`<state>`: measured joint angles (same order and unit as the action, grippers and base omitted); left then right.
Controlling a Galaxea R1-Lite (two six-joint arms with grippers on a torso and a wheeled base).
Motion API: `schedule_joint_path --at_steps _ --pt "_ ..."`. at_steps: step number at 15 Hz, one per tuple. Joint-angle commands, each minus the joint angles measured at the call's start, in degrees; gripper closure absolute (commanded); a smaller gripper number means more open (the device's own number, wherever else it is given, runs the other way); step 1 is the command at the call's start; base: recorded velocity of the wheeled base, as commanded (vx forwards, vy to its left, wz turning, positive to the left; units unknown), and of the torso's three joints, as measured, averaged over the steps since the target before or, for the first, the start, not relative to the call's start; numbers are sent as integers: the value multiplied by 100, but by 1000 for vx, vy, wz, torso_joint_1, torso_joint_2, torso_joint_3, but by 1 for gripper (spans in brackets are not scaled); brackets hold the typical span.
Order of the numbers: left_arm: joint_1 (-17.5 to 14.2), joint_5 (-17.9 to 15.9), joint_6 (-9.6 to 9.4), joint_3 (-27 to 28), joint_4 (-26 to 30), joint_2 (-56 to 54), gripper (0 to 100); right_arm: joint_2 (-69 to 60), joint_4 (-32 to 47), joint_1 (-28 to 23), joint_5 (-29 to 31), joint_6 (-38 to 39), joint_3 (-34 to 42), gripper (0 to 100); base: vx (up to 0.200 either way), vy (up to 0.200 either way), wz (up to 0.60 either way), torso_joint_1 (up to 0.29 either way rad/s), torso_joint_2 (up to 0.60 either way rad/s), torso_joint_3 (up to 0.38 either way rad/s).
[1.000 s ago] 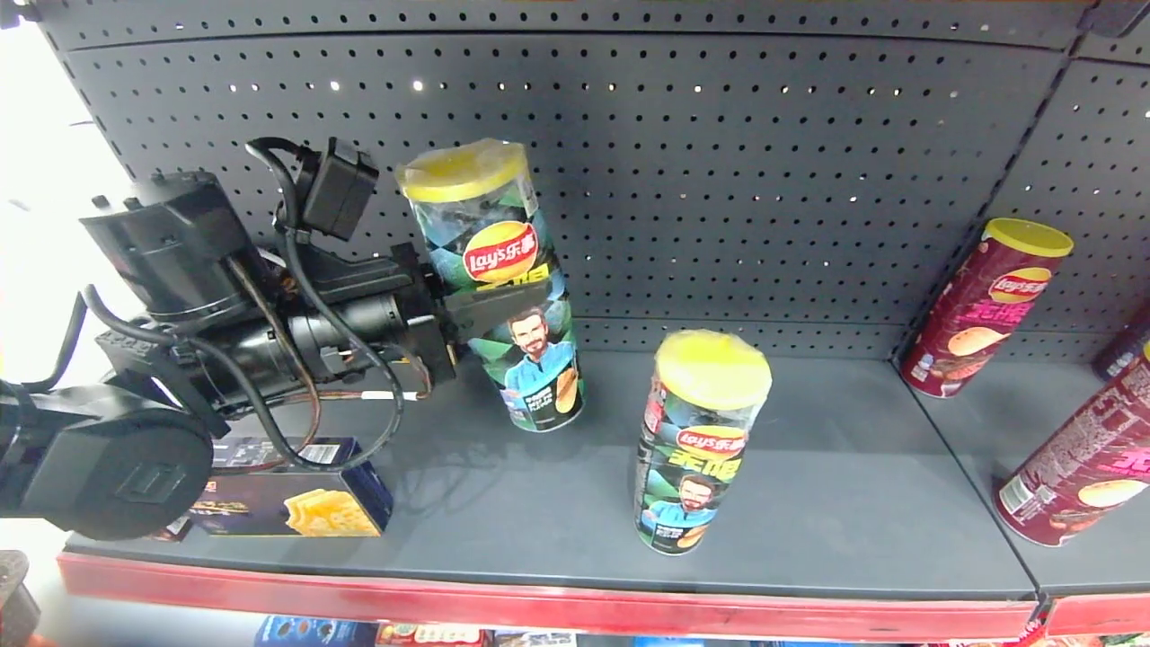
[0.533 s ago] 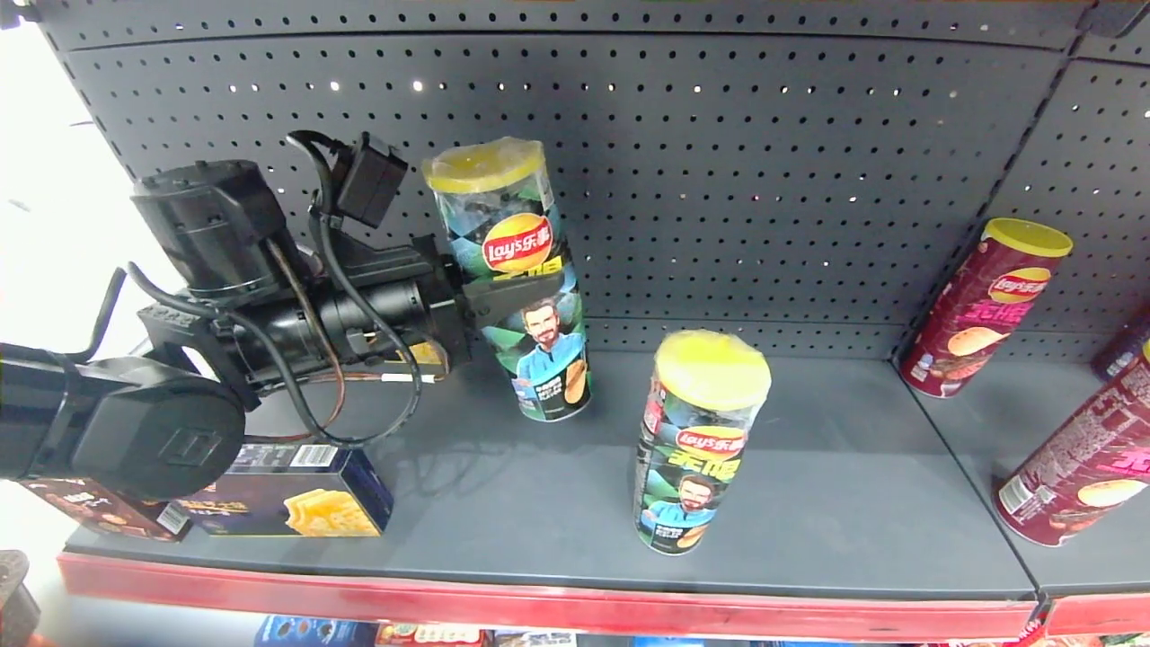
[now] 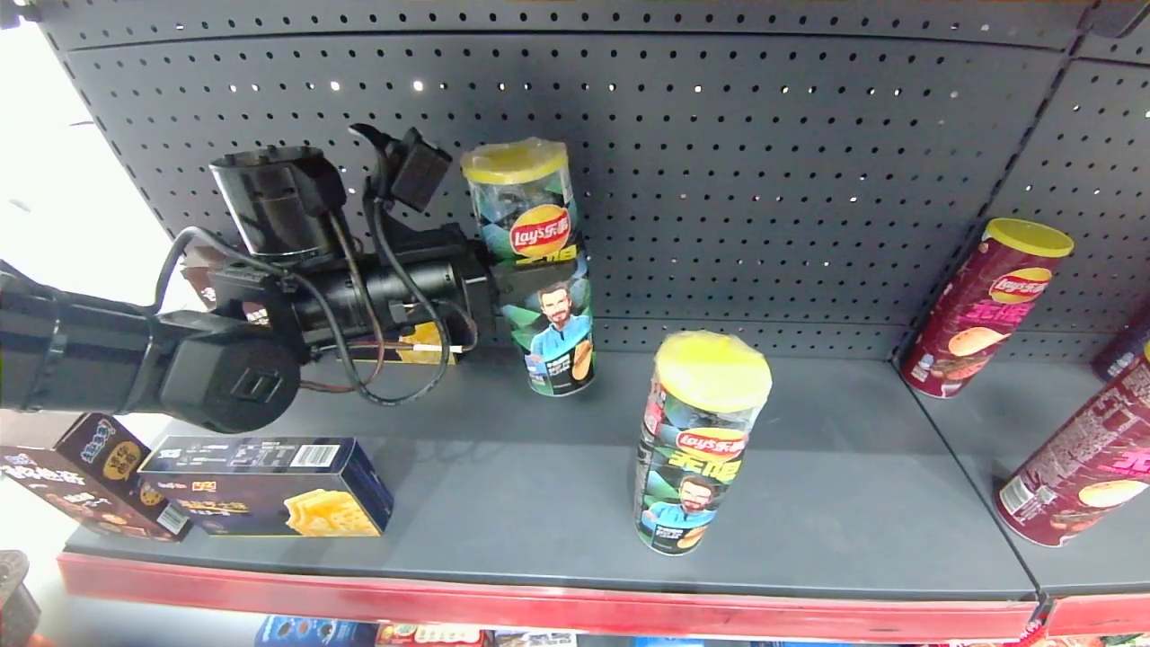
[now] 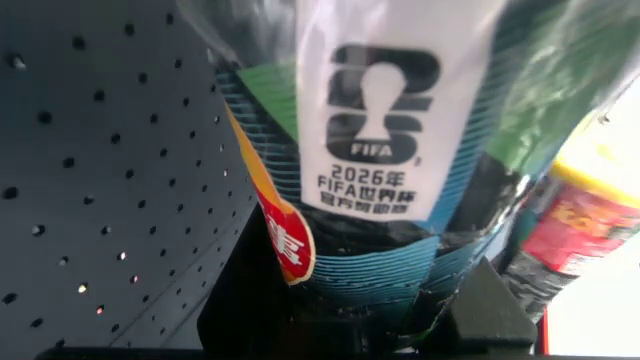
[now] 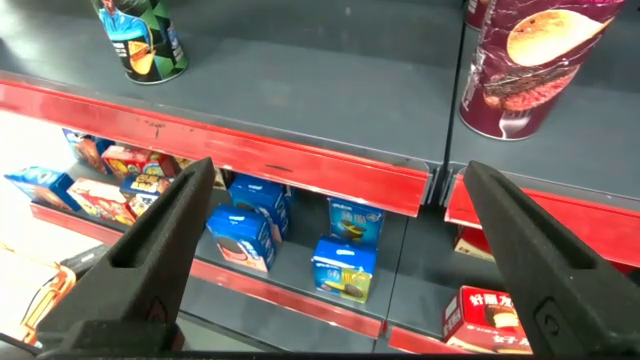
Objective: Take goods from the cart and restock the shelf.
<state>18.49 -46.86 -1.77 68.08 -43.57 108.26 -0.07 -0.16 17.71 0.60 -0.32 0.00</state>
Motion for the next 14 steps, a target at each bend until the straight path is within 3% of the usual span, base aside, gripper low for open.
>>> schedule_joint_path --at_steps 1,2,4,7,14 --pt "102 1 -412 583 771 318 100 7 -2 -5 2 -3 0 0 0 0 0 0 0 0" --pt "146 1 -605 847 1325 344 100 7 -2 -5 2 -3 0 0 0 0 0 0 0 0" --pt "269 -16 -825 1242 1738 582 100 7 -2 4 2 -3 0 0 0 0 0 0 0 0" --pt "515 -7 -843 1893 1667 1118 100 7 -2 -5 2 -3 0 0 0 0 0 0 0 0" --pt "576 1 -834 2420 1272 1830 100 7 -2 -5 2 -3 0 0 0 0 0 0 0 0"
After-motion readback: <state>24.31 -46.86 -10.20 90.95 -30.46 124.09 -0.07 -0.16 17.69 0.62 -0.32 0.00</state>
